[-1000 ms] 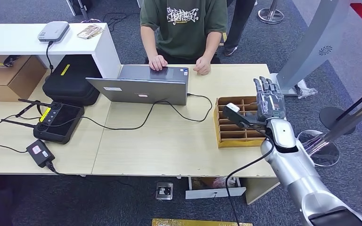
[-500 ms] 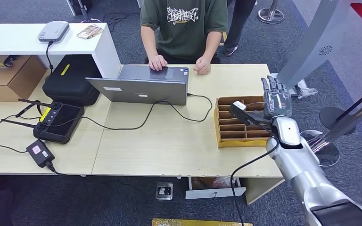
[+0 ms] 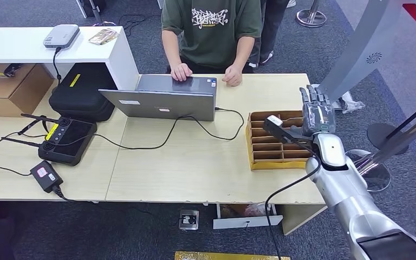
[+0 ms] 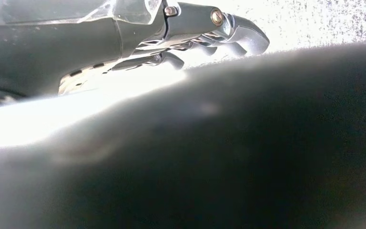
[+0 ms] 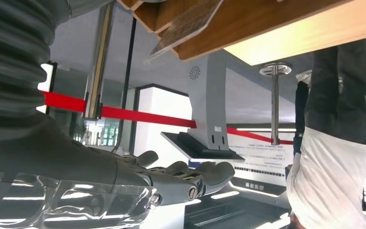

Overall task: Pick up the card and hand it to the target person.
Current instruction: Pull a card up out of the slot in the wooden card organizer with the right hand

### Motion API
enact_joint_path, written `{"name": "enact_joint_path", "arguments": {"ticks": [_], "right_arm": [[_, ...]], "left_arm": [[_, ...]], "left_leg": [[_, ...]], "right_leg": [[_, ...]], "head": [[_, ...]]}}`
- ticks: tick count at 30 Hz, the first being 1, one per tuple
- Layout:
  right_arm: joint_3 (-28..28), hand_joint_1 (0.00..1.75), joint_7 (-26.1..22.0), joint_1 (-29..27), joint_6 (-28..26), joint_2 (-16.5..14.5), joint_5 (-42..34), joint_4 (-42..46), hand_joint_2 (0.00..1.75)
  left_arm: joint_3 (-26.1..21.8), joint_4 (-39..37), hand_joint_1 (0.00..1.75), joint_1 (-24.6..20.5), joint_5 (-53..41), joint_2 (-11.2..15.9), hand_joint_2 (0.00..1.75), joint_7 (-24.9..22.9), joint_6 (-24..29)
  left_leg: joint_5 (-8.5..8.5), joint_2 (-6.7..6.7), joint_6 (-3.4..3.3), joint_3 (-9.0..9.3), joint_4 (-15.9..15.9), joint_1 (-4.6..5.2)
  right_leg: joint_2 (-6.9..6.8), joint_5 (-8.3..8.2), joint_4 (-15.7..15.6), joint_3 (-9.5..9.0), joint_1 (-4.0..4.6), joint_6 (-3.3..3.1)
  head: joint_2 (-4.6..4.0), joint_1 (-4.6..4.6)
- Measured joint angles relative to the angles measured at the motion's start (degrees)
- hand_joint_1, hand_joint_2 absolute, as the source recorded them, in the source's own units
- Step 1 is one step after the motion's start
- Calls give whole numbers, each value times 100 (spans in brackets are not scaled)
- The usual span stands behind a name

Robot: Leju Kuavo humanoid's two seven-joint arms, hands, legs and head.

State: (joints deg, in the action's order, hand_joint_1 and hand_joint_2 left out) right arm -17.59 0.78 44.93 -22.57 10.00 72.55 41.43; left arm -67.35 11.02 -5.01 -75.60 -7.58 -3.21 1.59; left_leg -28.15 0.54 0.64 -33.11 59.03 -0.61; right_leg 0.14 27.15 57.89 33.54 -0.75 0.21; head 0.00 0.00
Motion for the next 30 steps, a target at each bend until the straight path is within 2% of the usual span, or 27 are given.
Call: {"name": "enact_joint_path", "arguments": {"ticks": [11,22,28,30], "right_arm": [[69,0,109,232,196,-84,96,-286,175],[193,0,213,104,263,41,178,-544,175],[220,10,174,166,232,47,194,-588,175],[226,25,169,191,221,37,203,-611,175]], "left_arm": [[19,4,0,-17,-22,15,0,-45,6],[76,11,0,12,-74,19,0,31,30],[94,5,0,2,-89,22,0,55,-1],[95,5,0,-1,-91,24,0,50,-6]], "left_leg": [[1,-5,0,1,0,1],[0,9,-1,1,1,-1],[0,11,0,-1,3,-1],[1,8,0,1,1,-1]], "right_leg": [[4,-2,1,1,-1,0],[-8,3,0,-4,1,1],[-9,3,1,-2,1,1],[-8,1,-1,-3,1,0]], "head": [[0,0],[0,0],[0,0],[0,0]]}}
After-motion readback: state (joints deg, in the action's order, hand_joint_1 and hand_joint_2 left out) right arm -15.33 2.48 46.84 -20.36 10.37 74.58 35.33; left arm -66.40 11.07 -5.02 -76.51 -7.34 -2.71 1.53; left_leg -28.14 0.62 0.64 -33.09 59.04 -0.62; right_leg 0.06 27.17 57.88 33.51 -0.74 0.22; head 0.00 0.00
